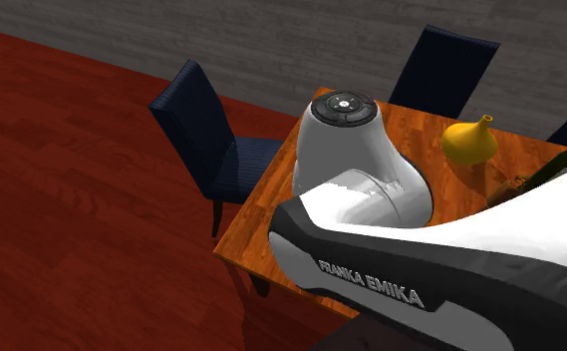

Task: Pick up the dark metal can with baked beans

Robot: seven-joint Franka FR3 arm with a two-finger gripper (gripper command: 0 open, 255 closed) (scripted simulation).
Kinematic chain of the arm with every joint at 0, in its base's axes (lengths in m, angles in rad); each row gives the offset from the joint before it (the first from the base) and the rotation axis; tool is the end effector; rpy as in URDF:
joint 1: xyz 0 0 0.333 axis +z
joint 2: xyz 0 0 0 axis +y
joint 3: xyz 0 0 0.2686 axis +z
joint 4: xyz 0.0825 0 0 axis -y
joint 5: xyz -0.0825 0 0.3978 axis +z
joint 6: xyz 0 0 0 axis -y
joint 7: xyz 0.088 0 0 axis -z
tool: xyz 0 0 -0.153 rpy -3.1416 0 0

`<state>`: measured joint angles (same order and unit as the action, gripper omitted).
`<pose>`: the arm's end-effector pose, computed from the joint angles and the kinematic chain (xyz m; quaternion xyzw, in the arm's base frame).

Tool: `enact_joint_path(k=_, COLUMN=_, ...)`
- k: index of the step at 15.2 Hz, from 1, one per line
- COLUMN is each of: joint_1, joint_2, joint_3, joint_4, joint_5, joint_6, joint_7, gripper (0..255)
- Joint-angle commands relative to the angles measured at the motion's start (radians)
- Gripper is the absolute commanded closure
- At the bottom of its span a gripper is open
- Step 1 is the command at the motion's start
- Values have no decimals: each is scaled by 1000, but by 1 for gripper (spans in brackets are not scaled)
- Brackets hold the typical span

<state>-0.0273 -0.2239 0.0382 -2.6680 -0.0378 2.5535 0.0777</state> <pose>0.4437 0.0030 0.2188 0.9982 -0.0185 0.0551 0.0132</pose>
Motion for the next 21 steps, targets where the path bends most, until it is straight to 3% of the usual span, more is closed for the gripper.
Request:
enact_joint_path(k=1, joint_1=-9, joint_2=84, joint_3=7, joint_4=7, joint_5=-28, joint_6=72, joint_7=16, gripper=0)
enact_joint_path(k=9, joint_1=-16, joint_2=438, joint_3=-30, joint_4=105, joint_5=-237, joint_6=296, joint_7=144, gripper=0)
enact_joint_path(k=19, joint_1=28, joint_2=585, joint_3=-89, joint_4=142, joint_5=-302, joint_6=405, joint_7=204, gripper=0)
enact_joint_path(k=20, joint_1=28, joint_2=587, joint_3=-90, joint_4=142, joint_5=-303, joint_6=407, joint_7=204, gripper=255)
enact_joint_path(k=21, joint_1=29, joint_2=587, joint_3=-90, joint_4=142, joint_5=-303, joint_6=407, joint_7=204, gripper=255)
